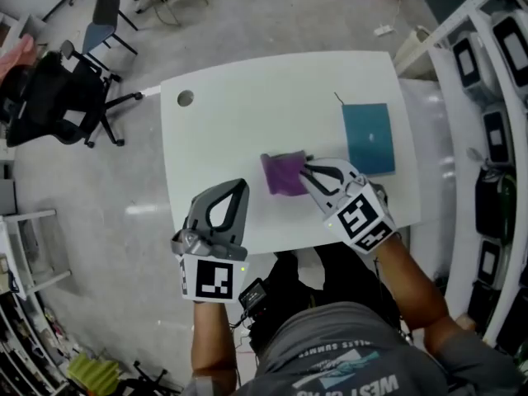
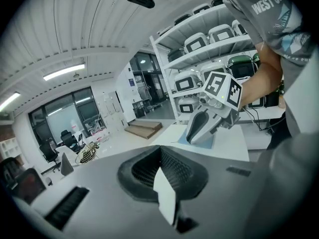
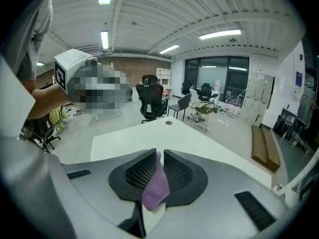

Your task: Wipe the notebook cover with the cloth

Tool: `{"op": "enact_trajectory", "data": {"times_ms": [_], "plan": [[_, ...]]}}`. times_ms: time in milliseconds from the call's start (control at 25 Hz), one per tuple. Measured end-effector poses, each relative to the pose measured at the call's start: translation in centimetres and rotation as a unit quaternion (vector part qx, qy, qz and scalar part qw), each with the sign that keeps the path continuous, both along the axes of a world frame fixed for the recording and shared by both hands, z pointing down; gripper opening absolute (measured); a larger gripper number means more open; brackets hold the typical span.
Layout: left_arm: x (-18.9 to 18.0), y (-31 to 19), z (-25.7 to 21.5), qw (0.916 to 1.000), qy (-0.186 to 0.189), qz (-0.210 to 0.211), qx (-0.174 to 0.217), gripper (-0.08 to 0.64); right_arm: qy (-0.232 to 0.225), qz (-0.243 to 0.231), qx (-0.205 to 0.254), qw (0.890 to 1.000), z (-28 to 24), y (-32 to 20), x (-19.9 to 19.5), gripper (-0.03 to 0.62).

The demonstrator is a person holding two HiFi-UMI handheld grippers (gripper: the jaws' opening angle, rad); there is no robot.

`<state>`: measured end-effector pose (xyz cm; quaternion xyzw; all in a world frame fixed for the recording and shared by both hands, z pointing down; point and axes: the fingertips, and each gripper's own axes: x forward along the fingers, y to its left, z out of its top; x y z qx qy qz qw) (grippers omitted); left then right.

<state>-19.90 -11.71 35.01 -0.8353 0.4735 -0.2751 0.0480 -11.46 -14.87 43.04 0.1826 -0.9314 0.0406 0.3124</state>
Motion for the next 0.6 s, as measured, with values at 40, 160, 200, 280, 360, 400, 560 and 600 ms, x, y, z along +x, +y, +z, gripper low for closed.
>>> {"op": "enact_trajectory", "data": {"times_ms": [40,160,200,280,360,400,560,600], "plan": [[-0.1,0.0,0.8,1.0,0.001,-0.002,-0.004,0.003,0.003,-0.002,-0.01,1.0,1.1,0.1,-0.2,0.081],[-0.3,0.1,2.9,0.9998,0.002,-0.008,-0.019,0.003,0.009,-0.011,-0.036,0.999,4.1,0.6,-0.8,0.113],[-0.4,0.1,3.4,0.9997,0.002,-0.011,-0.023,0.003,0.009,-0.015,-0.044,0.999,4.9,0.8,-1.1,0.125],[-0.6,0.2,4.4,0.9994,0.003,-0.014,-0.03,0.003,0.002,-0.025,-0.06,0.998,6.2,1.3,-1.8,0.16],[-0.6,0.2,5.1,0.9992,0.004,-0.017,-0.035,0.003,-0.008,-0.035,-0.078,0.996,7.2,2.0,-2.4,0.194],[-0.6,0.3,5.5,0.9992,0.005,-0.018,-0.037,0.003,-0.009,-0.038,-0.084,0.996,7.8,2.3,-2.7,0.205],[-0.6,0.6,6.9,0.9987,0.005,-0.02,-0.047,0.003,-0.001,-0.046,-0.102,0.994,10.4,3.1,-3.2,0.23],[-0.5,0.6,7.2,0.9986,0.005,-0.02,-0.049,0.003,0.001,-0.049,-0.106,0.993,11.0,3.2,-3.3,0.232]]}}
